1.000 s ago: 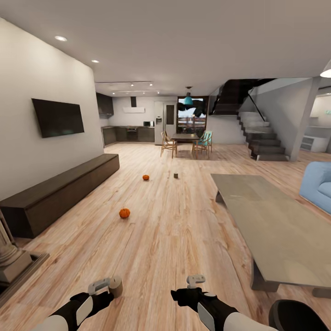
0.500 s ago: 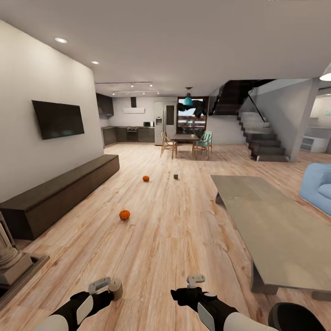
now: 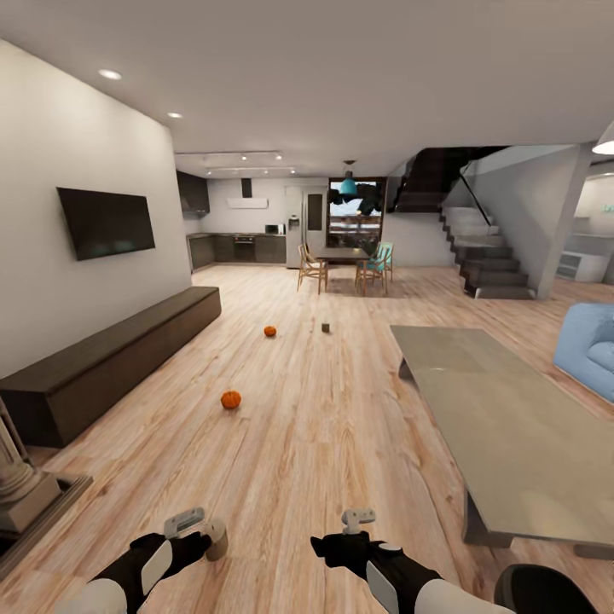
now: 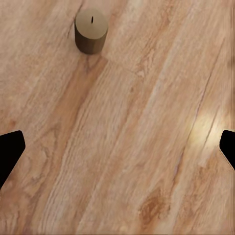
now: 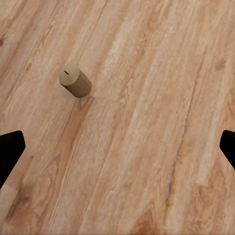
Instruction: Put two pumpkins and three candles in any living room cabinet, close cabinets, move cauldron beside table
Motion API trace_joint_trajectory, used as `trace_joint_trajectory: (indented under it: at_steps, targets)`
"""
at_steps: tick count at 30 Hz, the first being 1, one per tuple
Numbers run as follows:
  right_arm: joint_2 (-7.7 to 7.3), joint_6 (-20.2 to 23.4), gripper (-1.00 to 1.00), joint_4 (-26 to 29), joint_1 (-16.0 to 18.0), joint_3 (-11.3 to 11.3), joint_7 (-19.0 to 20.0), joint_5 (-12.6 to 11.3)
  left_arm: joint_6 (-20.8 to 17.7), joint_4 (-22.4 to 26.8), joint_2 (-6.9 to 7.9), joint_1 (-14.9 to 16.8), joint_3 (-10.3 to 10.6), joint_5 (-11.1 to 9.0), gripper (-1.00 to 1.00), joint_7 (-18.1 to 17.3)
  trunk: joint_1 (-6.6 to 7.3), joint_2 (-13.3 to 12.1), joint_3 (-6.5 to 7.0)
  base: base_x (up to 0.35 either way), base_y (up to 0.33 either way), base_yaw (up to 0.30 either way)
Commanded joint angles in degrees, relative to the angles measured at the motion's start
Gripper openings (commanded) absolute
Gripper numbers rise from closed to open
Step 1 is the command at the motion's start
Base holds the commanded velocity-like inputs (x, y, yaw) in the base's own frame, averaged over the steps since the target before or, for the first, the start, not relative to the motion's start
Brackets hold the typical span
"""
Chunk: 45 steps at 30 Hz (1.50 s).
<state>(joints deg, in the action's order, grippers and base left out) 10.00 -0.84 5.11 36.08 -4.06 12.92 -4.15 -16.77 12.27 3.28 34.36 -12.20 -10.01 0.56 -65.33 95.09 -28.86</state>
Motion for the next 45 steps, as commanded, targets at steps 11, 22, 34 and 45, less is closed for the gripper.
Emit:
trace_joint_trajectory:
  at_steps: [11, 22, 34, 45]
  targets:
    - [0.0, -0.2, 1.0, -0.4, 0.0, -0.6, 0.2, -0.2, -27.7, 27.6, 0.1, 0.3, 0.0, -1.0, 1.0, 0.0, 2.43, -4.4, 1.88, 0.0, 0.0, -0.002]
    - [0.0, 27.4, 1.0, 24.9, 0.7, -0.3, -0.5, -0.9, -31.7, 29.0, 0.21, 0.3, 0.2, -5.6, 1.0, -0.1, 4.84, -8.8, 3.85, 0.0, 0.0, 0.0]
    - [0.0, 30.8, 1.0, 30.1, 0.7, -0.3, -0.6, -0.9, -32.6, 29.2, 1.72, 0.3, 0.1, -9.2, 1.0, -0.1, 6.82, -12.4, 5.47, 0.0, 0.0, 0.0]
    - [0.0, 30.7, 1.0, 30.2, 0.7, -0.3, -0.4, -1.0, -33.4, 29.6, 3.42, 0.2, 0.3, -11.5, 1.0, -0.3, 6.82, -12.4, 5.47, 0.184, 0.0, 0.0]
